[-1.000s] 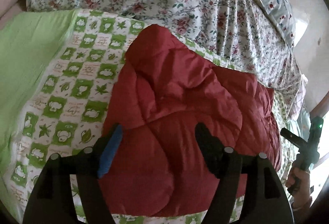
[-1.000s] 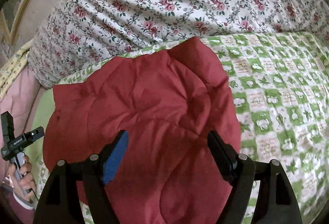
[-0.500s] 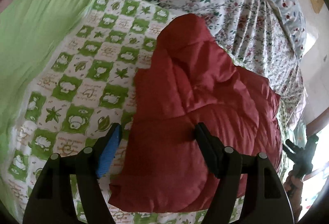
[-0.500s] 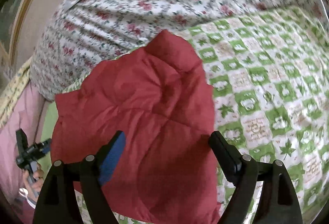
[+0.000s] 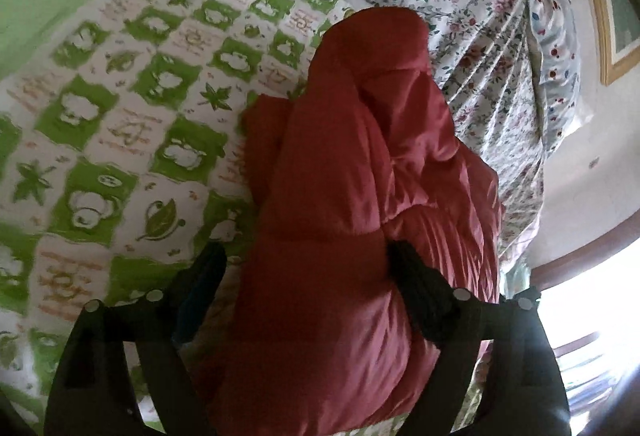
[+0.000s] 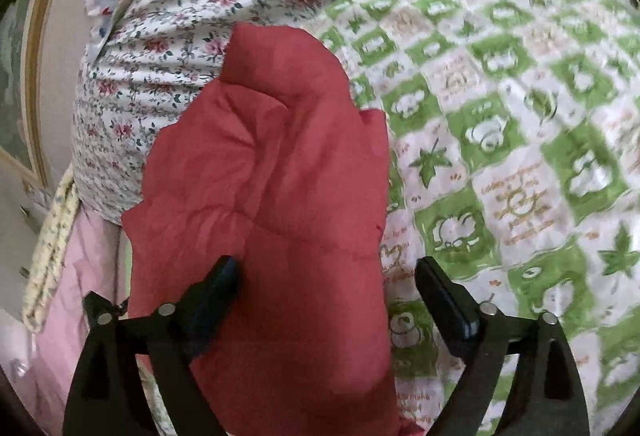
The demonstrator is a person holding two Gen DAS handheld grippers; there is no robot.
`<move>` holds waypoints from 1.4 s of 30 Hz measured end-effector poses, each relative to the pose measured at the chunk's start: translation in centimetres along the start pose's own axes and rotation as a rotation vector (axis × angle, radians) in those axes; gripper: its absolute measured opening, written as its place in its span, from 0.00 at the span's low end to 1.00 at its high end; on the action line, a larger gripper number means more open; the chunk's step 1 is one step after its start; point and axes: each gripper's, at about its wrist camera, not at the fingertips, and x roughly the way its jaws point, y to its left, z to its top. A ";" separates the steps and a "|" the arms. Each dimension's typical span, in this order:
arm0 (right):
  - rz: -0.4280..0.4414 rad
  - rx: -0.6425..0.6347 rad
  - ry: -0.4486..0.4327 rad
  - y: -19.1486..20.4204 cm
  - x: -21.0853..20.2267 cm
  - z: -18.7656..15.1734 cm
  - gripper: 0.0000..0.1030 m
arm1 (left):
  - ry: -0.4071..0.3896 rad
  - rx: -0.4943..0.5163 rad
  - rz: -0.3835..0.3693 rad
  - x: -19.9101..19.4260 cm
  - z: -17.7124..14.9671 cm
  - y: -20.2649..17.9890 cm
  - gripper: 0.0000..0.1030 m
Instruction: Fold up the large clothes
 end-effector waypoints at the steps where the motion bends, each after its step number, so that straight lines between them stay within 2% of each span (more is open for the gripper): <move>1: 0.016 0.011 0.007 -0.2 0.3 0.0 0.91 | 0.003 -0.011 -0.002 0.3 0.2 0.2 0.90; 2: 0.024 0.015 0.008 -0.2 0.4 0.0 0.91 | 0.005 -0.025 -0.004 0.7 0.3 0.3 0.96; 5: 0.029 0.016 0.010 -0.1 0.8 0.3 0.89 | 0.007 -0.029 -0.018 1.5 0.3 0.3 0.98; 7: 0.045 0.020 0.019 0.1 1.2 0.5 0.80 | 0.010 -0.020 -0.028 1.8 0.4 -0.1 0.98; 9: 0.070 0.027 0.034 0.4 1.7 0.7 0.70 | 0.008 0.002 -0.038 1.9 0.5 -0.7 0.87; 10: 0.068 0.025 0.040 0.6 2.0 0.8 0.68 | 0.011 0.024 -0.060 1.9 0.4 -1.4 0.71; 14: 0.041 -0.002 0.048 1.7 1.9 0.8 0.50 | -0.015 0.101 -0.014 0.8 0.0 -3.4 0.48; 16: 0.041 -0.015 0.042 2.1 1.3 0.6 0.39 | -0.028 0.125 -0.015 -0.2 -0.3 -4.2 0.43; 18: 0.043 -0.026 0.025 2.6 0.2 0.3 0.35 | -0.040 0.137 -0.027 -1.3 -0.5 -4.7 0.40; 23: 0.055 -0.058 0.008 4.1 -2.7 -1.2 0.32 | -0.064 0.184 -0.035 -4.2 -2.4 -6.4 0.37; 31: 0.080 -0.084 -0.003 5.1 -8.7 -6.3 0.31 | -0.050 0.201 -0.064 -8.0 -7.6 -6.8 0.37; 38: 0.105 -0.085 0.006 5.1 -12.5 -11.1 0.31 | -0.040 0.164 -0.108 -11.2 -13.2 -5.3 0.36; 42: 0.125 -0.081 0.016 4.5 -13.4 -13.1 0.31 | -0.047 0.155 -0.111 -12.2 -15.2 -4.1 0.36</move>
